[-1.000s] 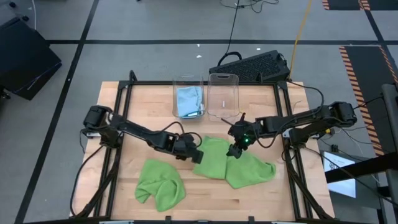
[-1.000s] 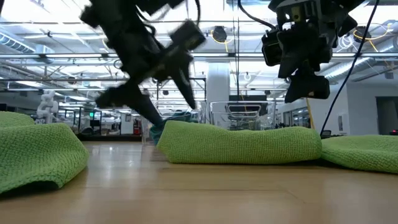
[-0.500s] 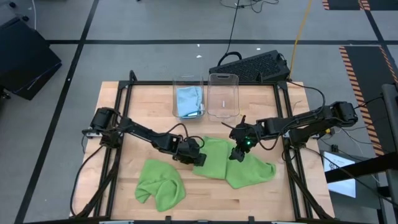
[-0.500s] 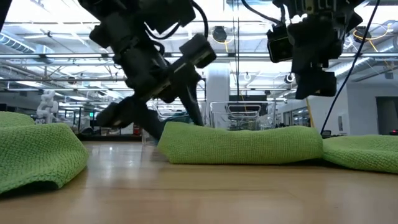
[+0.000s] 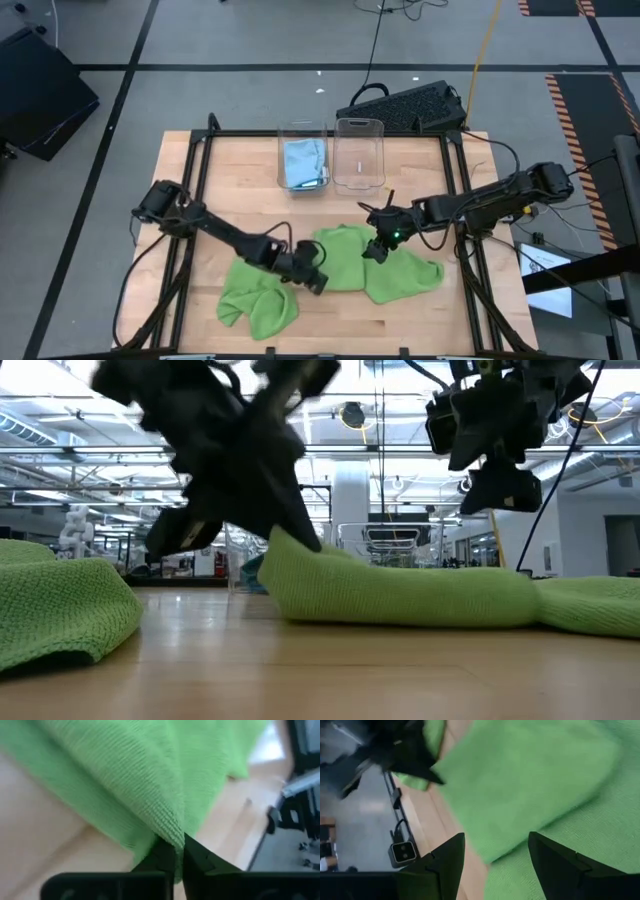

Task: Fold microfiber towels
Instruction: Fold the top left green microfiber towel

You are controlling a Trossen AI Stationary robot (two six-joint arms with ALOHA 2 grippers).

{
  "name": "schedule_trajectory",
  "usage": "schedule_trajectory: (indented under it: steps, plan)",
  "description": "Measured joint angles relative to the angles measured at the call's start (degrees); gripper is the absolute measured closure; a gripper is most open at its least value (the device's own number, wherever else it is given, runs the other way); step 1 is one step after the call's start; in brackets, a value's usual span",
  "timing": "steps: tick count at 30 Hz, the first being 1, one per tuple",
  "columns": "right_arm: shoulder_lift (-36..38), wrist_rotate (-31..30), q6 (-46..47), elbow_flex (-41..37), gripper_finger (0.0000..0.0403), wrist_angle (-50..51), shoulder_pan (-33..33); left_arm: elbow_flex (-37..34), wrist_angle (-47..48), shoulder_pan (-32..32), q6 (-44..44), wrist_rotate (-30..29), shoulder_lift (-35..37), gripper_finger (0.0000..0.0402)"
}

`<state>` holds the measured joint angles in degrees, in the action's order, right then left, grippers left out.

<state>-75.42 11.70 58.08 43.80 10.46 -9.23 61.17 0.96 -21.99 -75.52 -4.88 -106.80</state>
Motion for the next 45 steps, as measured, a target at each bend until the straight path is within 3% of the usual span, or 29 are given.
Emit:
schedule_trajectory:
  steps: [4,13,20,25,27,32,36,40,45]
  plan:
    - [-0.72,-1.20,2.76,-2.16,0.0193,-2.71,0.29,0.00,-1.09,-3.99,0.01,-5.88,0.00,0.0391]
    - [-0.72,-1.02,7.58,-6.59,0.0193,-13.85,1.03,0.00,3.95,-5.15,-2.17,-11.38,0.00,0.0325]
    - [-0.72,0.60,7.17,-6.63,0.0193,-13.49,0.98,0.00,3.86,-3.79,-1.14,-9.70,0.00,0.0248]
    - [-0.72,0.55,5.63,-6.63,0.0193,-13.35,0.90,0.02,5.72,-2.44,-1.25,-1.61,2.39,0.0200]
    - [-0.72,0.57,4.55,-6.65,0.0193,-14.22,0.90,-0.06,9.48,-1.73,-0.18,-0.86,4.31,0.0190]
    - [-0.72,0.30,3.88,-6.67,0.0193,-18.29,0.90,-0.04,15.10,1.00,4.79,-1.65,9.34,0.0186]
    - [-1.59,-0.72,3.87,-6.58,0.0210,-20.87,0.90,-0.16,8.64,3.51,14.97,-2.50,10.62,0.0189]
    - [-4.68,-1.47,4.62,-6.55,0.0256,-23.79,0.90,0.15,-3.14,4.59,30.15,1.96,7.45,0.0216]
    - [-9.90,-0.65,4.29,-5.84,0.0331,-29.77,0.90,-0.02,-7.05,6.21,32.97,8.76,0.66,0.0272]
